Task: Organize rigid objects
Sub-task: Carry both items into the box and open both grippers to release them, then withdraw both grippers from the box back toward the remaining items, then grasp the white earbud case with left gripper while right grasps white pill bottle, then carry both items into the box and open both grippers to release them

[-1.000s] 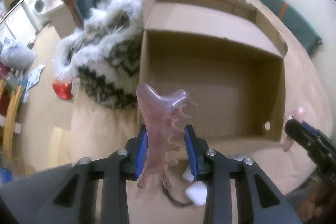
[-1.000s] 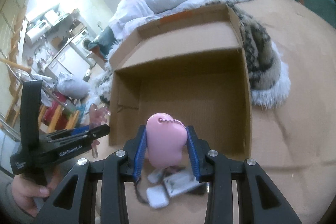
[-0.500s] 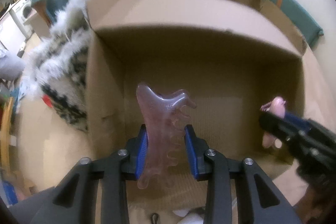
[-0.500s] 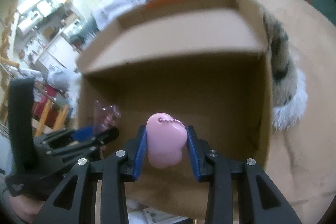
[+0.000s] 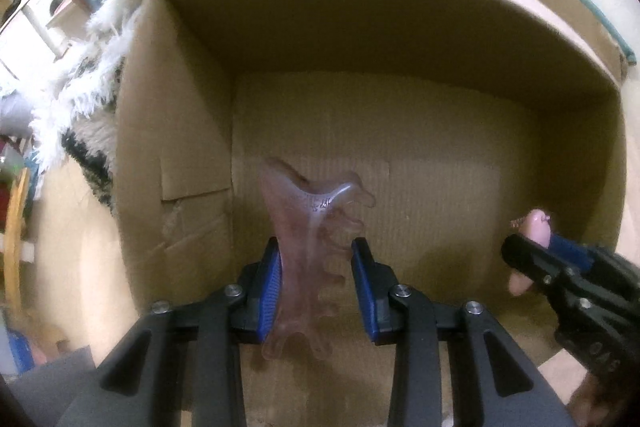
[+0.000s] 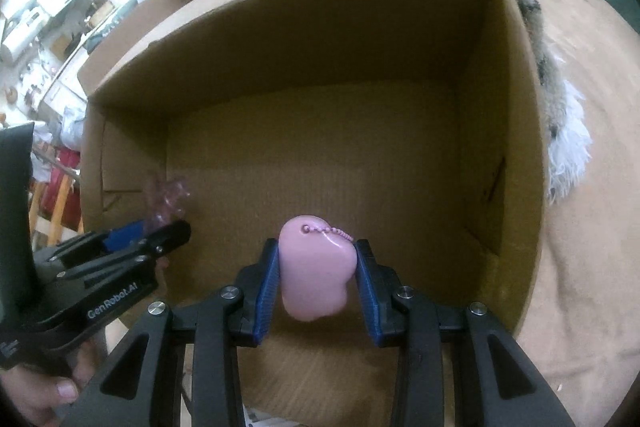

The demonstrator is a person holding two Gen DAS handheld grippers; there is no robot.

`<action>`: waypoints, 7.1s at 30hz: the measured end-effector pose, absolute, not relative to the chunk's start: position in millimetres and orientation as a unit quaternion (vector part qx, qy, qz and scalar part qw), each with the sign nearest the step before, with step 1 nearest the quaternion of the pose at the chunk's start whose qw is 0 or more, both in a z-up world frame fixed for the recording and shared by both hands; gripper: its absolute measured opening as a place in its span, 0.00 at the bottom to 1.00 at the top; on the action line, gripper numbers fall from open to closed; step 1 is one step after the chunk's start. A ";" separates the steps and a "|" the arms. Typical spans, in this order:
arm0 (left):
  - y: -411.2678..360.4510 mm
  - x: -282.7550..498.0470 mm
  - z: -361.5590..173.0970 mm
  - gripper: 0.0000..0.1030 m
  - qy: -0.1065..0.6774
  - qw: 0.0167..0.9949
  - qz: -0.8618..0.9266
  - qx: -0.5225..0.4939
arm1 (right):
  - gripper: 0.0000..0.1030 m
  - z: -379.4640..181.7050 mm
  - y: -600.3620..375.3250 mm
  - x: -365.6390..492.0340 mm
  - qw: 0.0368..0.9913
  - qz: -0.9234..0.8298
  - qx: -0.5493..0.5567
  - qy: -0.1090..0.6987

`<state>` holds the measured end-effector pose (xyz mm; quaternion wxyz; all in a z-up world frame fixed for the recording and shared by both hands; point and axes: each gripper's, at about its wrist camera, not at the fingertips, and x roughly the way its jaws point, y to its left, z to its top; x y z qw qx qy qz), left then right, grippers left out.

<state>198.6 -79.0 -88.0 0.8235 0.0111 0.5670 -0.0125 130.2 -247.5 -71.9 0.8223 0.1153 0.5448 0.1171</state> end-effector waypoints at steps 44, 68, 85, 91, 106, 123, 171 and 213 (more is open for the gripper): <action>-63.8 180.7 -83.0 0.62 0.561 0.828 -0.010 -0.010 | 0.72 -31.7 -257.2 114.1 0.842 0.146 0.175 0.488; -13.3 92.1 -47.1 0.63 0.565 0.824 0.006 -0.029 | 0.72 -7.4 -273.9 37.2 0.845 0.141 0.190 0.480; -30.9 65.9 -105.2 0.63 0.638 0.769 -0.021 -0.046 | 0.72 -41.8 -265.8 19.3 0.817 0.100 0.210 0.527; -73.4 55.9 -118.3 0.63 0.655 0.751 -0.083 -0.013 | 0.72 -49.6 -261.3 23.6 0.812 0.099 0.201 0.540; -126.6 44.9 -145.1 0.67 0.658 0.739 -0.123 0.071 | 0.72 -50.9 -260.9 24.2 0.810 0.100 0.197 0.544; -79.1 43.1 -82.6 0.56 0.614 0.780 -0.120 0.015 | 0.72 -62.9 -289.0 24.4 0.789 0.081 0.268 0.546; -22.7 54.3 -35.4 0.56 0.547 0.837 -0.010 -0.020 | 0.48 -33.5 -236.8 4.4 0.819 0.126 0.116 0.547; -85.8 169.5 -71.4 0.56 0.537 0.841 -0.055 0.039 | 0.48 -64.3 -239.3 120.0 0.823 0.113 0.090 0.550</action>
